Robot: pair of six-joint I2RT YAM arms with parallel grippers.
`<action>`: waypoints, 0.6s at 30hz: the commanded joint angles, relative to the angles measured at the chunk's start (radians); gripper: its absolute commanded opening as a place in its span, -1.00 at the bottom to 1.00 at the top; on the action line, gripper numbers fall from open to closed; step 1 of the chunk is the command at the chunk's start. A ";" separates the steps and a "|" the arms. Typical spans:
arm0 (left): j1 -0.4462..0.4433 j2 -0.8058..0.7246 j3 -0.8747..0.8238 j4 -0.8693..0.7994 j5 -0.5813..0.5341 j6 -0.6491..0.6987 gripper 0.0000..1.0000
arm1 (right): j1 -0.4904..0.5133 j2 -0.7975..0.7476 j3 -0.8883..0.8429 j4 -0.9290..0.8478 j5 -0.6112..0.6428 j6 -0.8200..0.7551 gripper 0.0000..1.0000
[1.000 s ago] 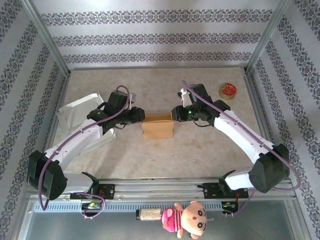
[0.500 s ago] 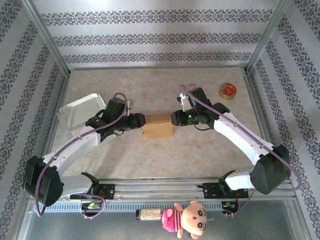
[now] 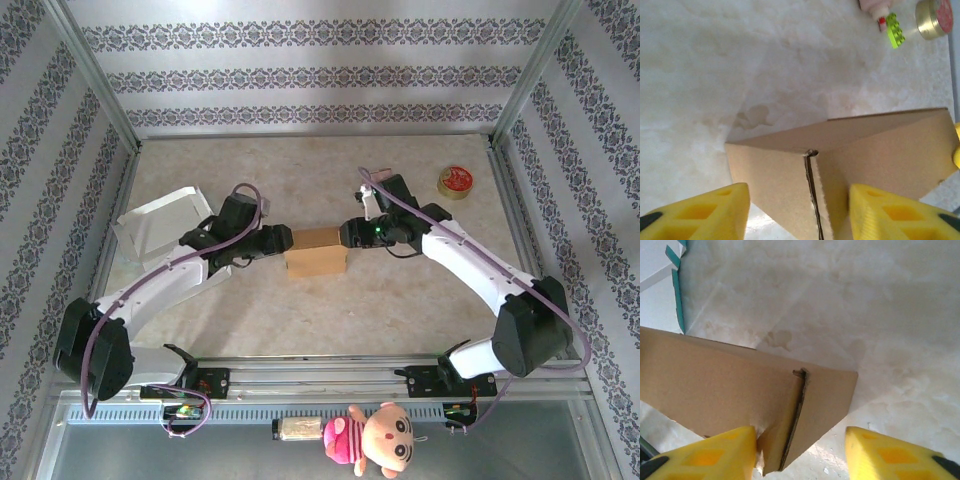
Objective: Fold the paper box
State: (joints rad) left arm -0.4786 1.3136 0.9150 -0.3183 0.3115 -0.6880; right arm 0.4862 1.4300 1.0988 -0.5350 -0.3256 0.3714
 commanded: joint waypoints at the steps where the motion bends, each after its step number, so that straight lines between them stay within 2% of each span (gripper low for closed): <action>1: -0.008 0.030 -0.057 -0.012 0.048 -0.002 -0.09 | 0.001 0.015 -0.046 -0.017 -0.023 -0.013 -0.17; 5: -0.033 -0.022 -0.099 -0.009 0.074 -0.020 -0.33 | 0.034 -0.053 -0.115 -0.025 -0.007 -0.023 -0.39; 10: -0.192 -0.169 -0.154 -0.053 0.017 -0.074 -0.35 | 0.140 -0.288 -0.298 -0.061 -0.002 -0.002 -0.41; 13: -0.257 -0.233 -0.176 -0.065 -0.056 -0.130 -0.07 | 0.155 -0.408 -0.294 -0.132 0.015 0.022 -0.22; 16: -0.264 -0.245 -0.160 -0.073 -0.121 -0.138 0.29 | 0.132 -0.474 -0.250 -0.136 0.055 0.043 0.17; 18: -0.264 -0.211 -0.145 -0.075 -0.164 -0.133 0.45 | 0.097 -0.478 -0.262 -0.082 0.066 0.056 0.43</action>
State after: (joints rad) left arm -0.7387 1.0863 0.7441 -0.3603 0.2451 -0.7963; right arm 0.6159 0.9657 0.8185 -0.6380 -0.3035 0.4057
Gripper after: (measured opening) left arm 0.702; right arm 0.673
